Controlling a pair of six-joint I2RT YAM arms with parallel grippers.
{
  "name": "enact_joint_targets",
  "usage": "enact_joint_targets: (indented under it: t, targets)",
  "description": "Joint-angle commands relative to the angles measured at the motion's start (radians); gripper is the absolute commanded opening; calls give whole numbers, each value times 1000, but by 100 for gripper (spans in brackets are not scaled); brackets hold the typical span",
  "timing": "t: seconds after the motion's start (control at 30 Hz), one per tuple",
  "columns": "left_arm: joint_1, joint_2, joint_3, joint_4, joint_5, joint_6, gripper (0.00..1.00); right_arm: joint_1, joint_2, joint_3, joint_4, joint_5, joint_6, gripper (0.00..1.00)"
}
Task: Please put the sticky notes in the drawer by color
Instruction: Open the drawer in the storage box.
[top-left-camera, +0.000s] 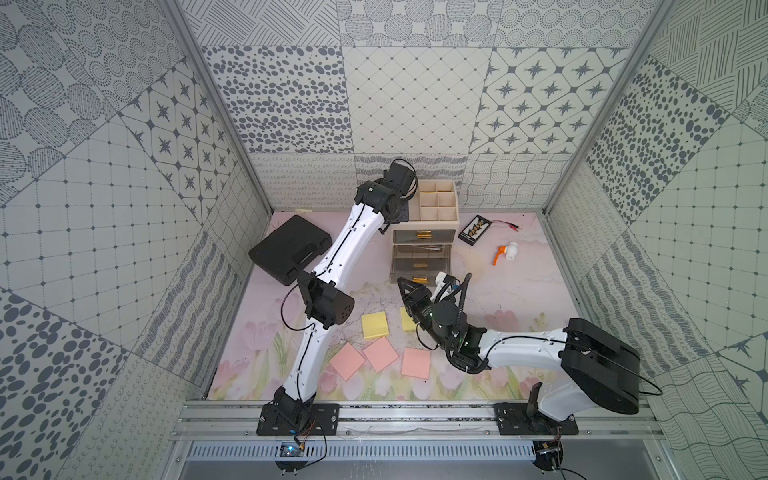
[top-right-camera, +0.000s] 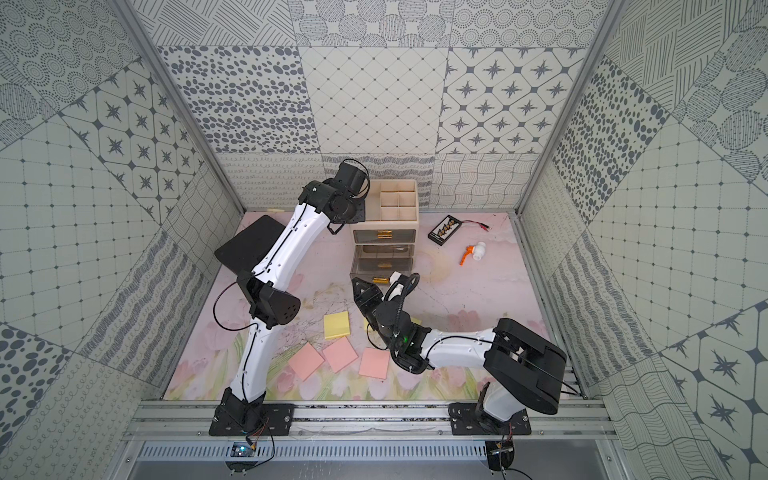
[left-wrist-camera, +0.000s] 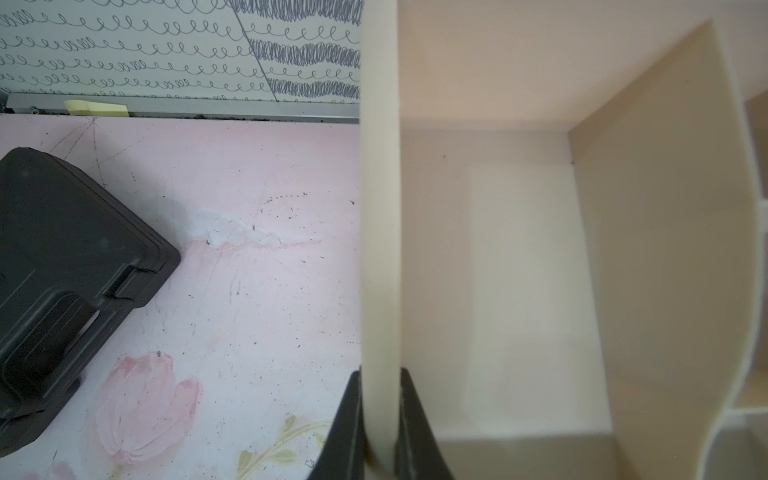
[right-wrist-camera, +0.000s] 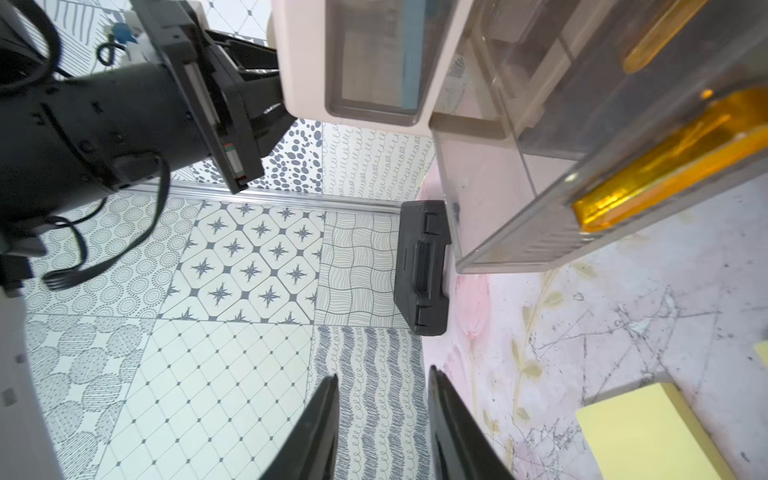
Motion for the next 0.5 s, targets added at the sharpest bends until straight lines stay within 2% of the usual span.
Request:
enact_joint_targets:
  t: [0.0, 0.1, 0.17, 0.27, 0.47]
  targets:
    - [-4, 24, -13, 64, 39, -65, 0, -2, -36, -25, 30, -12, -34, 41]
    - [-4, 23, -13, 65, 51, -59, 0, -5, -88, -36, -9, -21, -66, 47]
    - [-1, 21, -15, 65, 64, -56, 6, -8, -150, -46, -69, -27, -92, 51]
    - [4, 11, -20, 69, 78, -41, 28, -13, -288, -44, -253, -21, -160, 54]
    - [25, -37, -79, 143, 189, -22, 71, -14, -604, 40, -841, 81, -296, 58]
